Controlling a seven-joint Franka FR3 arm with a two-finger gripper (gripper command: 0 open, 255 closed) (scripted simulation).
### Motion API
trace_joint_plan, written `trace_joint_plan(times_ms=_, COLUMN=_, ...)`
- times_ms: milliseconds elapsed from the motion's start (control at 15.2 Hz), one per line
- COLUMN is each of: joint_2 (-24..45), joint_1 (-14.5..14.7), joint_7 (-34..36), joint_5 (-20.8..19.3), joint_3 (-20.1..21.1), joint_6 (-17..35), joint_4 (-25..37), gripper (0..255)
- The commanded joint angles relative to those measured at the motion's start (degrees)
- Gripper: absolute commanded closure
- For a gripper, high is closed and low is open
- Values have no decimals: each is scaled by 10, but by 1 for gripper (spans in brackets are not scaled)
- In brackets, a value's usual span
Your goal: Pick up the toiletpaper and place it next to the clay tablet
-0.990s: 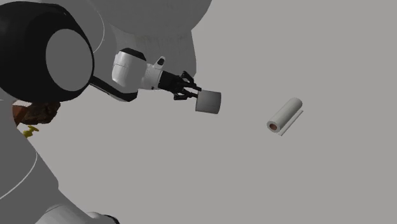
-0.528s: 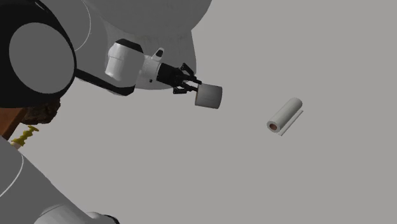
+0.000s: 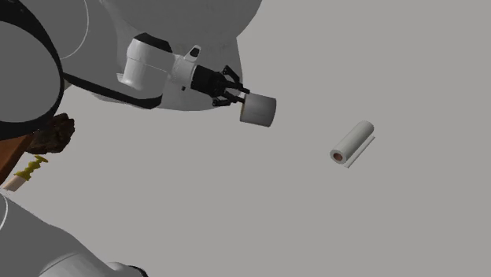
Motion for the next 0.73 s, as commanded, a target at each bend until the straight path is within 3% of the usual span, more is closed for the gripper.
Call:
trace_joint_plan(times_ms=0, joint_2=-10, joint_1=-1, joint_7=-12, joint_5=5, joint_3=0, joint_6=-1, joint_4=3, gripper=255)
trace_joint_plan(times_ms=660, joint_2=-53, joint_1=-3, joint_7=-75, joint_5=30, joint_3=0, joint_6=-8, joint_4=25, gripper=255)
